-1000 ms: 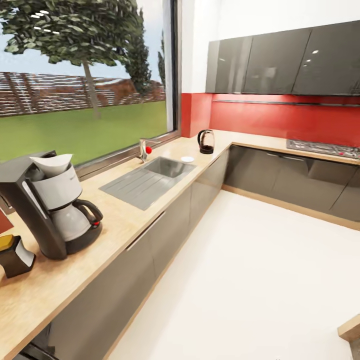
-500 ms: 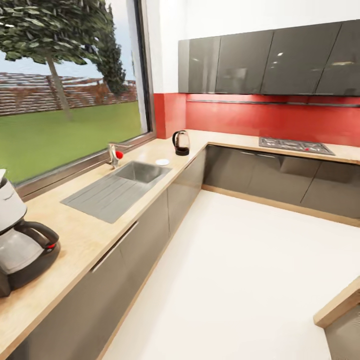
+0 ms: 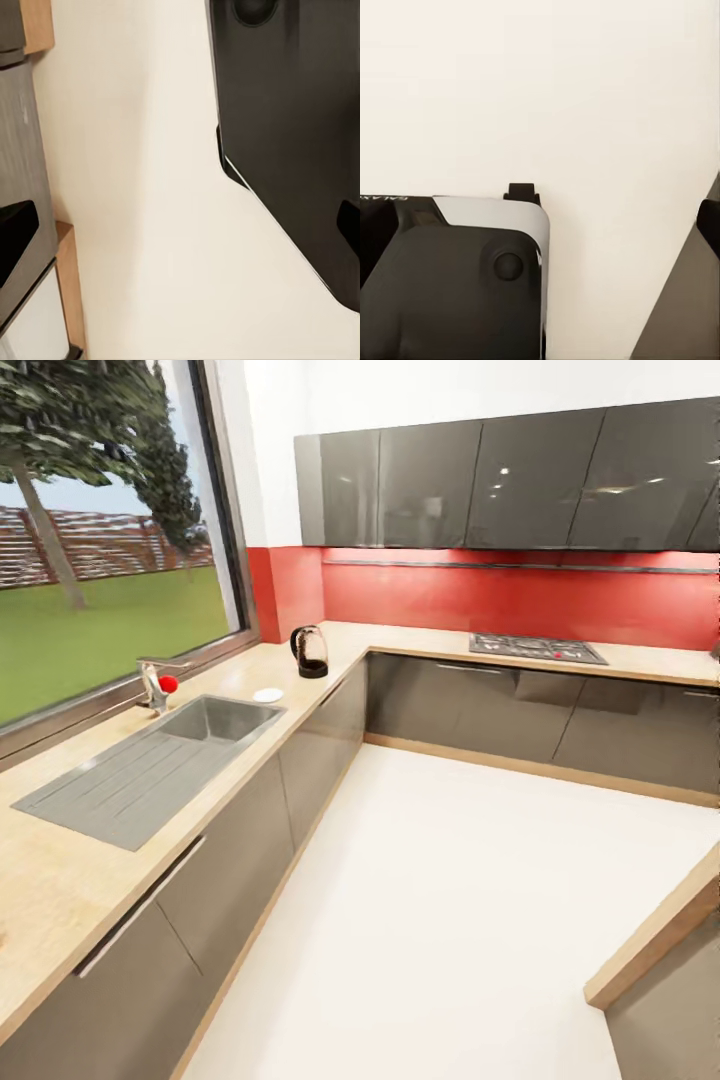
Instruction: Set up a coffee station on the kitchen countertop: keep the coffee maker on the countertop, move the bottle of coffee from the kitchen shelf to the counter next to the coffee maker, place a paper coffee filter on top of the coffee maker, put the saucer next to the coffee maker with the coffee cup on the saucer, and place the electric kettle next to the coffee maker.
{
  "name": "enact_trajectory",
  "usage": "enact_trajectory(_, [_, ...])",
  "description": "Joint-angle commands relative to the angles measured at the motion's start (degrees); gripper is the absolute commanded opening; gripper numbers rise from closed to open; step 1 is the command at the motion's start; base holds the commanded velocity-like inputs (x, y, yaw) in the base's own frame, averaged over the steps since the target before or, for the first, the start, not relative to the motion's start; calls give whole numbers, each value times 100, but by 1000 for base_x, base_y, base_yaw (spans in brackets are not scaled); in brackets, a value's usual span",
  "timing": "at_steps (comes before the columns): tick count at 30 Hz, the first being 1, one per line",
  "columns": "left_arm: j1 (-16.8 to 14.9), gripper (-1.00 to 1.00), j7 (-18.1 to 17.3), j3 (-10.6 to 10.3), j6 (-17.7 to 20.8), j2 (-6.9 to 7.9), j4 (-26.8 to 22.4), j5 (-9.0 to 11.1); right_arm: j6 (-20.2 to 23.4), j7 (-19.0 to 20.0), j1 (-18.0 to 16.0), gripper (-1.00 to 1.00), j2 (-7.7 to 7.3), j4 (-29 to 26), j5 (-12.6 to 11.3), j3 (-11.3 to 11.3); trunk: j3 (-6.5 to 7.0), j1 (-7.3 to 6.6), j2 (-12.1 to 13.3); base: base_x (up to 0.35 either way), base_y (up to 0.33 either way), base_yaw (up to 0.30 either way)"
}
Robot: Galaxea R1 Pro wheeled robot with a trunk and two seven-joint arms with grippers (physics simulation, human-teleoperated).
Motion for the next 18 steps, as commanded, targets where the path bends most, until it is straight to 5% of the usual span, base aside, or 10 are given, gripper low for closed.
enact_trajectory(1, [-7, 100, 18, -49, 9, -2, 9, 41, 31, 2, -2, 100, -2, -10, -45, 51, -11, 6, -11, 272, -214, -56])
enact_trajectory(18, [-1, 100, 17, -51, 8, 10, 11, 39, 27, 6, -2, 100, 30, 440, -11, 82, -11, 6, -11, 278, -214, -6])
